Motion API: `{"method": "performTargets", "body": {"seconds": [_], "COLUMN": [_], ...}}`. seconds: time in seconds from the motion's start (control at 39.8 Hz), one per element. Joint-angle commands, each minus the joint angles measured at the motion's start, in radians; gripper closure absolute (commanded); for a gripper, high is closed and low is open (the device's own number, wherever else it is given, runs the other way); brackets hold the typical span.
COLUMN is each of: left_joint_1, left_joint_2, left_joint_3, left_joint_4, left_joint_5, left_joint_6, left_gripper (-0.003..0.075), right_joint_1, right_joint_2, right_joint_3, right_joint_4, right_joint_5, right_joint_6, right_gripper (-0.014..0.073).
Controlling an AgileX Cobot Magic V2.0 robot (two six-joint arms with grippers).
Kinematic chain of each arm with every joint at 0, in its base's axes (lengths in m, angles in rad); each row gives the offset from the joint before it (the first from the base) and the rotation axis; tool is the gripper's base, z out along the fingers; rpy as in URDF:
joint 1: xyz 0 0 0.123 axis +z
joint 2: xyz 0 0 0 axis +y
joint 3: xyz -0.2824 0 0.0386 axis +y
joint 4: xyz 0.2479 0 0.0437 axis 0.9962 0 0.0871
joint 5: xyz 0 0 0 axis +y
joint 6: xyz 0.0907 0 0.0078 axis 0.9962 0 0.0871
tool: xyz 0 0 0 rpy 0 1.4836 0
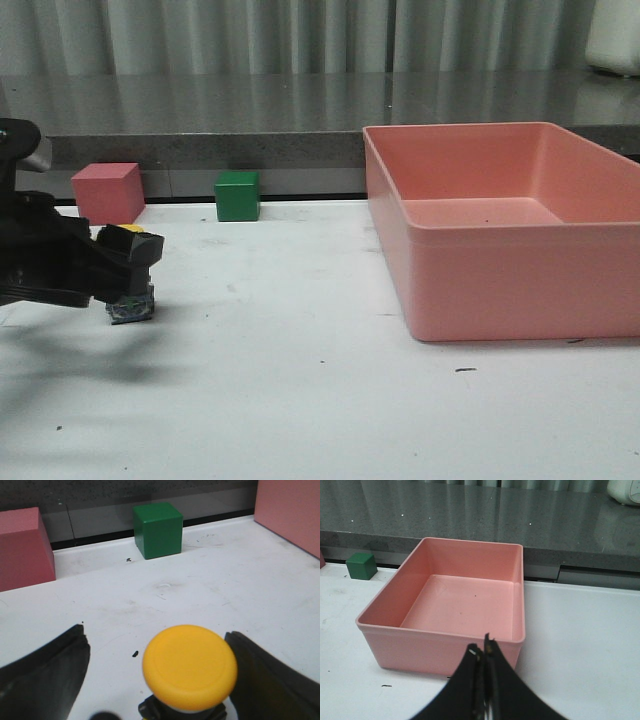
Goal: Place and stand button with both arms
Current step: 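Rotate the button upright and set it on its base with the left gripper, then open the left gripper and raise it away from the button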
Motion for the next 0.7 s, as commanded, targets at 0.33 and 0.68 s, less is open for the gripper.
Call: {"method": "performTargets", "body": {"seconds": [0.33, 0.68], "left_joint_1": [-0.064, -0.064], "left_joint_2": [-0.243, -0.669], "left_joint_3": [0.008, 0.0], "left_joint_4": [0.011, -0.019], "left_joint_5": [-0.028, 0.514], "left_joint_6": [0.008, 0.006], "left_gripper": [0.0181, 0.0191], "right_joint_1": [-0.006, -0.006], "right_joint_2": [0.01, 0.01], "right_joint_3": [-0.026, -0.026], "right_joint_4": [-0.019, -0.019], "right_joint_5": [-0.08, -0.08], "right_joint_6": [-0.009, -0.009], "right_gripper": [0.0662, 0.0662]}}
